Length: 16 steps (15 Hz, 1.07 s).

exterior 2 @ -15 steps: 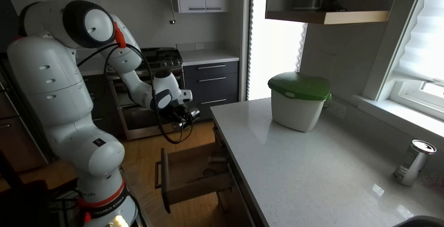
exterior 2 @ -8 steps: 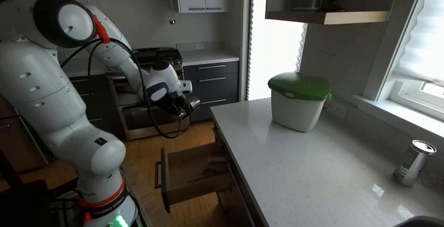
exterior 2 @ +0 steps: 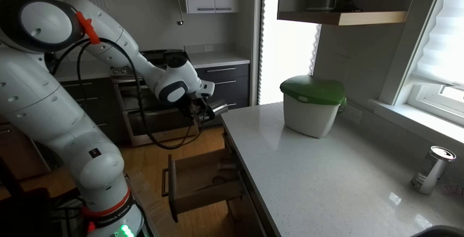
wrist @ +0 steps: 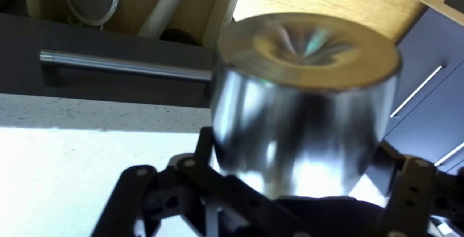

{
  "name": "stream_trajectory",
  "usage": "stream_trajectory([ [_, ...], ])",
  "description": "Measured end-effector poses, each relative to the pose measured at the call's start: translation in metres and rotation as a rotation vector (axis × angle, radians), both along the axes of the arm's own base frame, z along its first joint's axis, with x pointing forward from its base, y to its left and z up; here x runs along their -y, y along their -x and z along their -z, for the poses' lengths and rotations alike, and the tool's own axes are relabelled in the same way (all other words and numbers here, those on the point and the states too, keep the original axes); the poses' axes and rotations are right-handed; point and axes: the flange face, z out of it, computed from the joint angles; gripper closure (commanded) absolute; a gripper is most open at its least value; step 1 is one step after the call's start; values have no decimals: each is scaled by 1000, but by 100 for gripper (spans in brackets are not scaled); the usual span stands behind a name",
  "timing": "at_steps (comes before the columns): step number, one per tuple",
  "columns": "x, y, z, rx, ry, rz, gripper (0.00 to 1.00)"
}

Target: Remove the silver object from the open drawer

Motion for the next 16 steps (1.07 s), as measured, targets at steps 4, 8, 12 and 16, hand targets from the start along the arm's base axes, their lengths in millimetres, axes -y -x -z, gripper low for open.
stream_trajectory([
  [4,17,-8,-11,0,-14,159,29],
  [8,27,-24,-27,-58,-28,331,29],
  [12,36,-47,-49,-121,-58,526,29],
  [16,44,-78,-59,-113,-83,691,4],
])
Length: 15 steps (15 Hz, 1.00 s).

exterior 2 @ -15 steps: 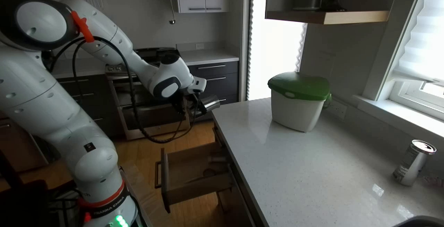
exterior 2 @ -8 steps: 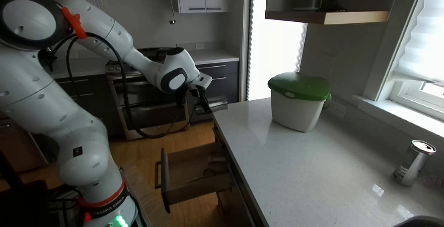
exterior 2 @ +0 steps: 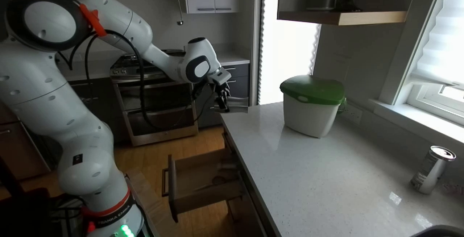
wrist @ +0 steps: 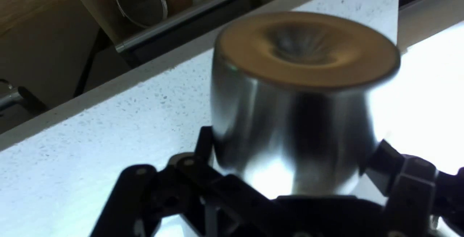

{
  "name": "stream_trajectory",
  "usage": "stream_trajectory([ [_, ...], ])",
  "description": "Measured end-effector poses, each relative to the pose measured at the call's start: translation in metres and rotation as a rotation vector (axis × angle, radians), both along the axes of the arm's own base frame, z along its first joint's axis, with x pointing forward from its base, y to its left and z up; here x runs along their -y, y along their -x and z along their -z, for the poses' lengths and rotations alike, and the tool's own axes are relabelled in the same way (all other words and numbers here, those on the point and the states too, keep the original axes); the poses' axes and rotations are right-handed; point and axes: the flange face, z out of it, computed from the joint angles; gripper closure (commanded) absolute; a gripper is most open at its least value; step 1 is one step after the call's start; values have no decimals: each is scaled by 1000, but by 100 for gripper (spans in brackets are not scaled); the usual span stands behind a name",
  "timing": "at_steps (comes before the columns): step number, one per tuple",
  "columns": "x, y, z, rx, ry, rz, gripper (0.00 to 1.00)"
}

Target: Remove the silver object from the open drawer

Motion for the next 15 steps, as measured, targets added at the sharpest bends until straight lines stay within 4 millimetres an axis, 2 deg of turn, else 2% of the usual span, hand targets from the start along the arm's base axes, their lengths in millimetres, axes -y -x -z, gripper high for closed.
stream_trajectory([
  [3,4,-15,5,-2,-7,44,4],
  [7,4,-18,5,-3,-11,45,4],
  [8,4,-18,5,-3,-11,46,29],
  [11,7,-19,5,0,1,50,29],
  [15,23,-31,8,23,57,107,29],
])
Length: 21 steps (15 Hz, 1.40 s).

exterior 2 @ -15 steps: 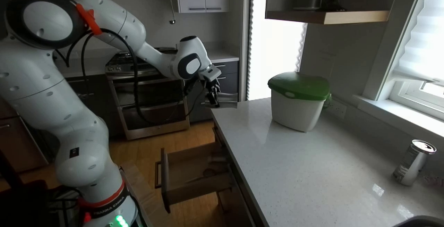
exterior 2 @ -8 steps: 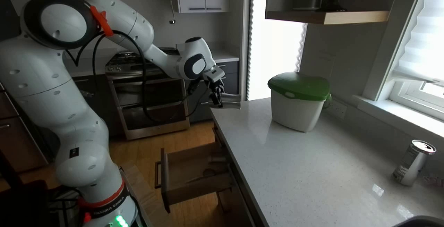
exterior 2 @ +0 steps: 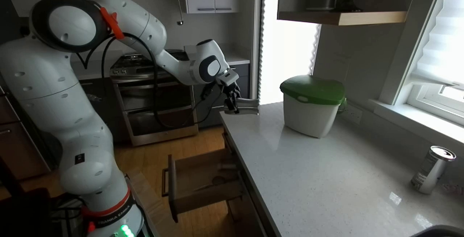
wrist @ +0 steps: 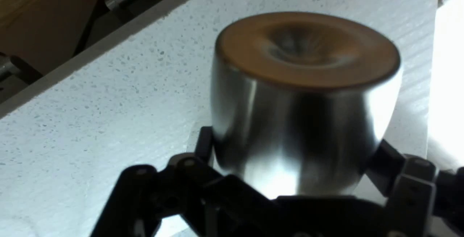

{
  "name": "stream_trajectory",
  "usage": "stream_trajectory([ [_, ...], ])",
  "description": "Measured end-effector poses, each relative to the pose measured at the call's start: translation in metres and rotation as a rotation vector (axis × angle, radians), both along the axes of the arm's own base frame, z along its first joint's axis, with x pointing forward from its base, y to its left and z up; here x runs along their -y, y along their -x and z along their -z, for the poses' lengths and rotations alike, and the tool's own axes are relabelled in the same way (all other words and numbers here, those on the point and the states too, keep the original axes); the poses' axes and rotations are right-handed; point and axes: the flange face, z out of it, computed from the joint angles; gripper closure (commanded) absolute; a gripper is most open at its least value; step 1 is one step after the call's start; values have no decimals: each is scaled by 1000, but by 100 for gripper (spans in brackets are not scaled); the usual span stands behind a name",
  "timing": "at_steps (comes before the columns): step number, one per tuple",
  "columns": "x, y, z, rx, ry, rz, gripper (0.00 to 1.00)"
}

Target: Remove the silver object from the open drawer

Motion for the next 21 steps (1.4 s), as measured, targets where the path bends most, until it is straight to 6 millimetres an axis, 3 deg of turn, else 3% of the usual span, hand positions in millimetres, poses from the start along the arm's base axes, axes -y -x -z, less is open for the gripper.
stream_trajectory([
  [14,14,-63,64,-40,12,177,29],
  [21,19,-81,73,-56,37,202,29],
])
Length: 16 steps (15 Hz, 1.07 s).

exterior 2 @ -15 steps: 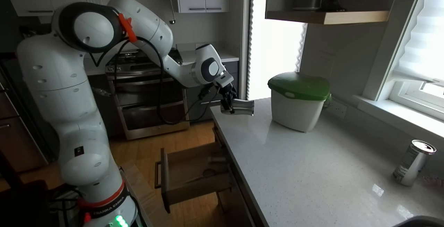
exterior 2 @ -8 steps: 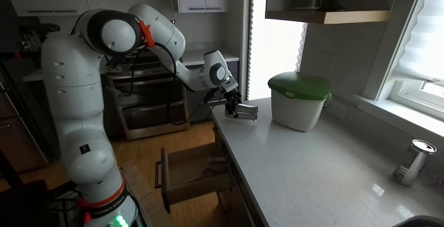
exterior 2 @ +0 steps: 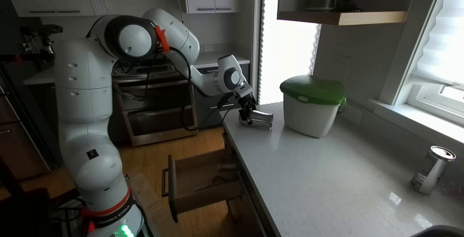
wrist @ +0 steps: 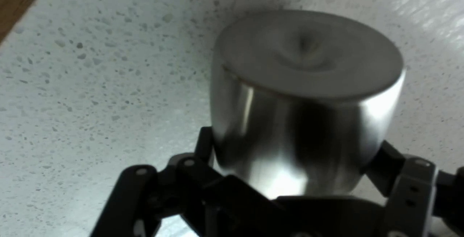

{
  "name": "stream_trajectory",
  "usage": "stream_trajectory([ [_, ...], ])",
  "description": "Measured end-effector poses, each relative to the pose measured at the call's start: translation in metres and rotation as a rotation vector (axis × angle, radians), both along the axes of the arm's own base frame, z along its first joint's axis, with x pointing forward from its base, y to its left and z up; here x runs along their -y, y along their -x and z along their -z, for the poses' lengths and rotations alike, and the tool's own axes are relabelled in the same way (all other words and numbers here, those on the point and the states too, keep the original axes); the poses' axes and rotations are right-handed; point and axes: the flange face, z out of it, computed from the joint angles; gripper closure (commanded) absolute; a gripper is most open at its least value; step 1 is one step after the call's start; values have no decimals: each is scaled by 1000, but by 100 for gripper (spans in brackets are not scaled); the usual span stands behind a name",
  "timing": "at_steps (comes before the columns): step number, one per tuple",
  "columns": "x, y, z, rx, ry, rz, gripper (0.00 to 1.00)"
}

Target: Remove the silver object from the open drawer

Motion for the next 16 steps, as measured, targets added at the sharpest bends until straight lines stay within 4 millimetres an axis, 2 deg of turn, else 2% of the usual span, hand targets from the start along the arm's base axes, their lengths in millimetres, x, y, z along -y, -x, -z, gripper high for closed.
stream_trajectory([
  [4,1,-3,0,-5,7,6,29],
  [6,1,-4,0,-10,10,9,18],
  [7,0,-5,0,-12,11,10,5],
  [8,0,-5,0,-14,12,11,1],
  [16,2,-5,0,-18,13,17,0],
])
